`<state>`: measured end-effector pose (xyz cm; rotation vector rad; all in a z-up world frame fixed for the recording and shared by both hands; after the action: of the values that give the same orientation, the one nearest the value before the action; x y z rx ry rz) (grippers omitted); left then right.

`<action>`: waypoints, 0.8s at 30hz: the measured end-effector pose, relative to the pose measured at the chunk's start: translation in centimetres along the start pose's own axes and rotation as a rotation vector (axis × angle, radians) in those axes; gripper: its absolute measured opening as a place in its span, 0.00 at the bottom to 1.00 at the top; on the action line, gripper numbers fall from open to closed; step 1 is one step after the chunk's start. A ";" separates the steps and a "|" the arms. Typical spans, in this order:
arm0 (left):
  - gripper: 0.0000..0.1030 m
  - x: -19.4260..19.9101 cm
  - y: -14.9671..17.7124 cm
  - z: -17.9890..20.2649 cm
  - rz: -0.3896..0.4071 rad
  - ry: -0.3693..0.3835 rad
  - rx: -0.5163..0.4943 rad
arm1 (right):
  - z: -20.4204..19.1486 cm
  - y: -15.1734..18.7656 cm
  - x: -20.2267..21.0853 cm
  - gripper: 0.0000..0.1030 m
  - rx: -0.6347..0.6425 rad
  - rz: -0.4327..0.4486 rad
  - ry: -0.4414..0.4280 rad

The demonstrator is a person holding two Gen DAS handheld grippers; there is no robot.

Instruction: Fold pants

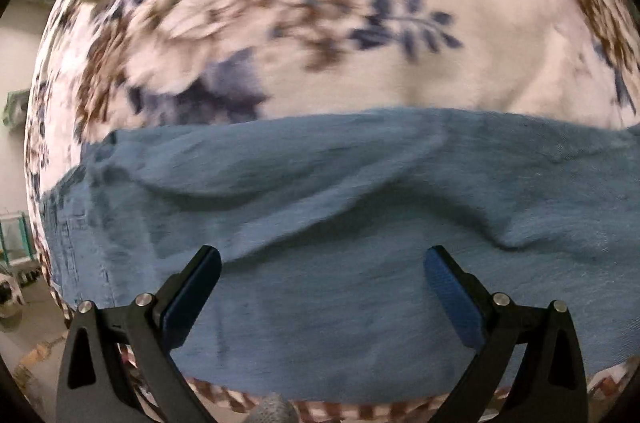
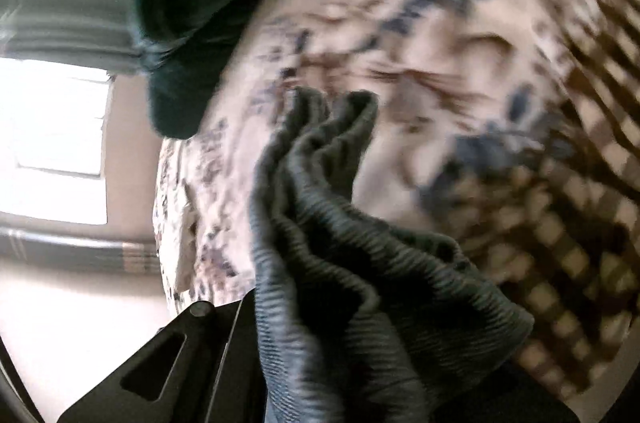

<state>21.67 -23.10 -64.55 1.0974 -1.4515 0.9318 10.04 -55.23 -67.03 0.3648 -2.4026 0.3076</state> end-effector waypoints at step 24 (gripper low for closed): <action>1.00 0.2 7.3 -30.3 -0.011 0.038 0.345 | -19.7 31.4 -21.1 0.45 0.620 -0.530 0.215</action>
<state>23.03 7.66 -59.65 1.3281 -1.2802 1.2191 26.47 -15.99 -70.22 1.1540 -1.8642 0.7938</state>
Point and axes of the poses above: each gripper's, at about its wrist camera, not at the fingertips, and x roughly against the way its jaws point, z to its right, y to its underside, the point moved 1 cm from there along -x, roughly the way its jaws point, and after that the axes turned 1 degree about z, right-handed, at the moved point
